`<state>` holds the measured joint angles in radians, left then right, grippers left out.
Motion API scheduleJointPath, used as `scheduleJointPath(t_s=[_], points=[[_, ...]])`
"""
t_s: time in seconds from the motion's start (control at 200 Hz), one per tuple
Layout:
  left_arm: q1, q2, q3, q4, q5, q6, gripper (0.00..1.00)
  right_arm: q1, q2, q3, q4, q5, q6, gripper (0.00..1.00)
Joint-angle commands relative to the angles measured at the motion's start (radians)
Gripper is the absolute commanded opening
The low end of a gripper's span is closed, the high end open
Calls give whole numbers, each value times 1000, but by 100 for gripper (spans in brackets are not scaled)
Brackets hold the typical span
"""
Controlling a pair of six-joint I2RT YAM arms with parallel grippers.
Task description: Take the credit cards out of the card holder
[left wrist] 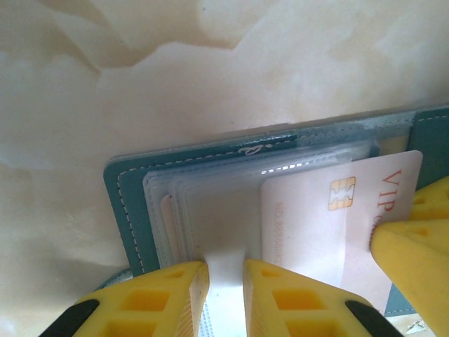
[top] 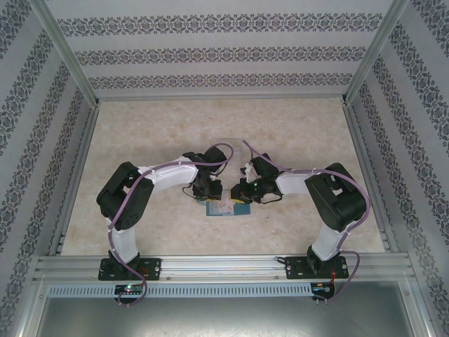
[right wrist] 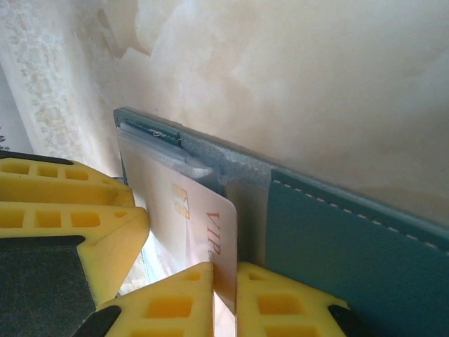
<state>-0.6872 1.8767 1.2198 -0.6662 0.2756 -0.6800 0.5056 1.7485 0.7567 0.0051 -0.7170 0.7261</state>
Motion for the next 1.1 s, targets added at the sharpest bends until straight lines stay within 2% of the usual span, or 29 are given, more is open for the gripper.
scheduleJointPath(t_s=[0.0, 0.565, 0.834, 1.094], points=[[-21, 68, -50, -41, -5, 17, 23, -7, -28, 3, -107, 81, -51, 13], [-20, 64, -49, -42, -7, 16, 23, -30, -127, 82, -414, 248, -180, 12], [-20, 66, -50, -39, -4, 14, 23, -27, -146, 90, -431, 259, -164, 12], [-20, 66, -49, -36, -2, 16, 24, 9, -154, 85, -347, 195, -85, 15]])
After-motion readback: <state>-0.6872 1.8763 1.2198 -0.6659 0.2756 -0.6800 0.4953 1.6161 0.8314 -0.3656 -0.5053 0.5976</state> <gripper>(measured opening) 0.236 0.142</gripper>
